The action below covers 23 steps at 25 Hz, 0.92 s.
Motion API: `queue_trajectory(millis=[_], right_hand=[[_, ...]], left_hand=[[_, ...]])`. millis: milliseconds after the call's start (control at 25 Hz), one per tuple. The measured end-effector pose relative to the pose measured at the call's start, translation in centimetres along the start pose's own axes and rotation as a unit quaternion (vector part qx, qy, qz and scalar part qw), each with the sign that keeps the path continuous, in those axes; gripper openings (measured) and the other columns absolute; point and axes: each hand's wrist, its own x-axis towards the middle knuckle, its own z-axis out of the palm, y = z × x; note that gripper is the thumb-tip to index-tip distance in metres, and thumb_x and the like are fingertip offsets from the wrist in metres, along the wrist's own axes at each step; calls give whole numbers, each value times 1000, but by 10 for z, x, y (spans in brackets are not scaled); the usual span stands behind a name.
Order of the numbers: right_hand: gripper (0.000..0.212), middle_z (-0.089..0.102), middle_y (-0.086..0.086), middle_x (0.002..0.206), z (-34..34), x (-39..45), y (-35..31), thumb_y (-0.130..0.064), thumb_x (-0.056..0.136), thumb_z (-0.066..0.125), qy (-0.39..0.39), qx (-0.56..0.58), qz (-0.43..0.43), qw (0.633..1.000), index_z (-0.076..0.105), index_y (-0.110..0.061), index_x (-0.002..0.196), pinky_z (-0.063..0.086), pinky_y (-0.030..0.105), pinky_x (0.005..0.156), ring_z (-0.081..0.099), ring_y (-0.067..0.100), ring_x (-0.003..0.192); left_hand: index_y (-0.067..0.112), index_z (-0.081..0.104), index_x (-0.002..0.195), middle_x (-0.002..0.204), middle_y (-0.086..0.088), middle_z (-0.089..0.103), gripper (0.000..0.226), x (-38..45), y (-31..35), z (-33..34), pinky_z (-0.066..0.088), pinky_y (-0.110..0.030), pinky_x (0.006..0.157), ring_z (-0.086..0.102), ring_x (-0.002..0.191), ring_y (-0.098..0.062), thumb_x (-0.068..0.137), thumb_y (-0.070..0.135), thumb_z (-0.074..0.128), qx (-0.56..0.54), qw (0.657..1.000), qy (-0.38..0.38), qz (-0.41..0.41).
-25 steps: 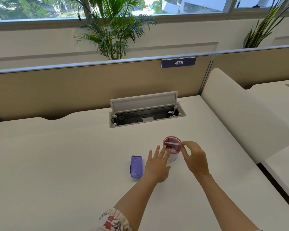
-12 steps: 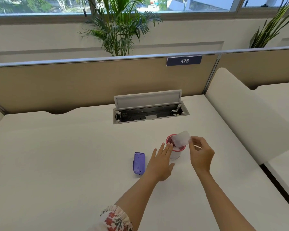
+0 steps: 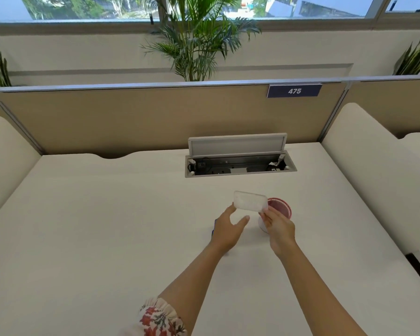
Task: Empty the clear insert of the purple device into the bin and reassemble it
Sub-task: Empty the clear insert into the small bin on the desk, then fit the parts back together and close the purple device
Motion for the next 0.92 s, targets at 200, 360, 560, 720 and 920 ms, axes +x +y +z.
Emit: queue_trajectory(millis=[200, 360, 560, 720, 920], right_hand=[[29, 70, 17, 110, 34, -15, 43, 2, 88, 65, -97, -86, 42, 991, 63, 6, 117, 58, 21, 76, 69, 20, 89], [17, 73, 12, 103, 50, -23, 69, -3, 87, 68, -130, -182, 51, 973, 70, -3, 104, 56, 25, 80, 72, 18, 87], [17, 75, 9, 104, 62, -27, 98, -8, 88, 64, -163, -434, -71, 883, 73, -8, 103, 50, 21, 84, 69, 15, 88], [21, 66, -1, 115, 66, -28, 122, -16, 89, 65, -224, -651, -227, 688, 71, -15, 109, 37, 20, 88, 52, 14, 106], [22, 65, -6, 113, 70, -27, 137, -29, 84, 70, -186, -755, -304, 551, 77, -21, 102, 30, 31, 97, 48, 19, 119]], left_hand=[[18, 70, 107, 105, 0, 73, 23, 4, -8, -40, 52, -30, 85, 66, 101, -20, 92, 36, 64, -150, 979, 120, -68], [6, 71, 93, 81, -2, 66, 24, 0, -28, -75, 46, -30, 72, 56, 76, -19, 93, 28, 61, -198, 950, 210, -122], [7, 70, 91, 84, -5, 67, 26, -9, -59, -122, 45, -30, 70, 57, 74, -20, 93, 32, 63, -237, 906, 306, -173], [6, 70, 90, 90, -9, 71, 28, -18, -77, -142, 46, -31, 70, 60, 78, -23, 92, 33, 63, -236, 894, 334, -183], [7, 70, 89, 90, -9, 71, 25, -21, -83, -150, 48, -33, 73, 64, 84, -23, 92, 31, 63, -239, 895, 329, -184]])
